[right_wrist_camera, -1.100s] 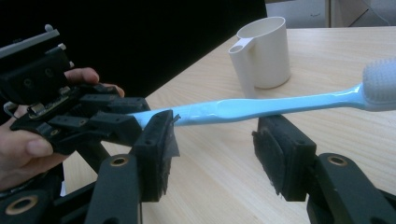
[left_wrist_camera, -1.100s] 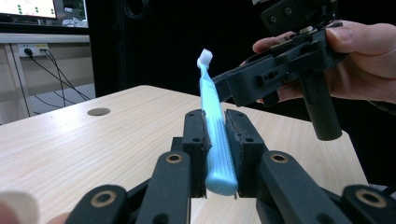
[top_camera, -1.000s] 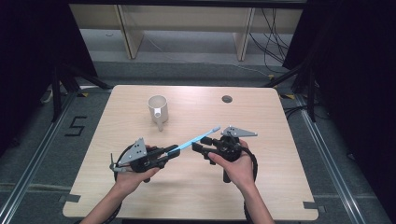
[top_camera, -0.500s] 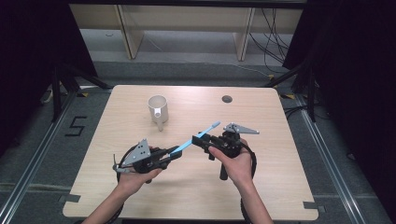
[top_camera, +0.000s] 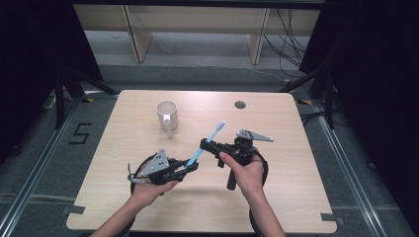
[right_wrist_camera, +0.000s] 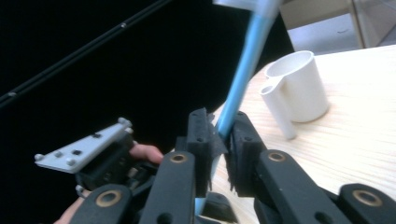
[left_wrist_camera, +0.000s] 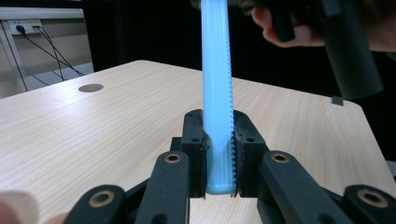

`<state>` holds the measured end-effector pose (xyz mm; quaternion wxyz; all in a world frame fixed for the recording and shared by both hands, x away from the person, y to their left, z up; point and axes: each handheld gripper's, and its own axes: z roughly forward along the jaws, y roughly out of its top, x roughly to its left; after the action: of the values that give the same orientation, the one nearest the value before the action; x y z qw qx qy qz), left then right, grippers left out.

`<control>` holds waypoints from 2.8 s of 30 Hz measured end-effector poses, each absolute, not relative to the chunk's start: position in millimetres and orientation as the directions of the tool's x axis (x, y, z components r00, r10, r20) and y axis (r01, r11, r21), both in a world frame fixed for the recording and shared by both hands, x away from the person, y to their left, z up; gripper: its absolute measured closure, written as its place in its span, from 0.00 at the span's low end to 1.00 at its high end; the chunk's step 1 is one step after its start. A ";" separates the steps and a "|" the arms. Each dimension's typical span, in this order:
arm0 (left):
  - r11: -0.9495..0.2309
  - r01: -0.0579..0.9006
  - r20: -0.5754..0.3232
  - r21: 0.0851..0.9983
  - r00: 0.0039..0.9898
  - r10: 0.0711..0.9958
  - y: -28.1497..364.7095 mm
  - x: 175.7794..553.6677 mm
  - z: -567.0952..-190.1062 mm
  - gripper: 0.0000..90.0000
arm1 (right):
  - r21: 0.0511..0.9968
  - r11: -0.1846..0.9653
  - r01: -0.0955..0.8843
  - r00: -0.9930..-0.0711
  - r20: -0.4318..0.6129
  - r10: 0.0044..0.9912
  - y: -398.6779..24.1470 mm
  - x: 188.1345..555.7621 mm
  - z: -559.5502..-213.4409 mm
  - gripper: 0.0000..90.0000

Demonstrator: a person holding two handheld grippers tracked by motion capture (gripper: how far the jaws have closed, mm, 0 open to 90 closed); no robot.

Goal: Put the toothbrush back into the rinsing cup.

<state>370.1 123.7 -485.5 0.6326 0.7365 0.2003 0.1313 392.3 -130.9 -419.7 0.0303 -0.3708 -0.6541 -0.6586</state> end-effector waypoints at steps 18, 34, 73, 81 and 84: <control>-0.213 0.025 0.092 0.977 0.848 0.522 124.7 363.8 -454.2 0.53 | 0.907 0.034 0.419 -0.750 0.325 0.576 -121.6 390.2 -400.8 0.93; -0.197 0.055 0.074 0.979 0.804 0.590 110.5 374.0 -448.9 0.67 | 0.920 0.094 0.381 -0.755 0.251 0.606 -100.3 388.6 -400.2 0.93; -0.209 0.078 0.070 0.975 0.781 0.620 106.9 380.1 -449.1 0.87 | 0.927 0.104 0.359 -0.735 0.212 0.644 -89.4 387.3 -401.7 0.93; -0.176 0.088 0.044 0.980 0.772 0.634 107.9 381.0 -449.1 0.87 | 0.938 0.127 0.323 -0.741 0.167 0.650 -85.8 386.5 -401.6 0.79; -0.175 0.096 0.041 0.980 0.761 0.647 110.9 382.0 -448.9 0.87 | 0.939 0.124 0.319 -0.743 0.167 0.648 -86.6 385.9 -402.3 0.68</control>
<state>382.0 110.9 -448.9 0.5898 0.7300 0.2543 0.2337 385.9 -86.6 -402.3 -0.1433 -0.3286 -0.7360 -0.5743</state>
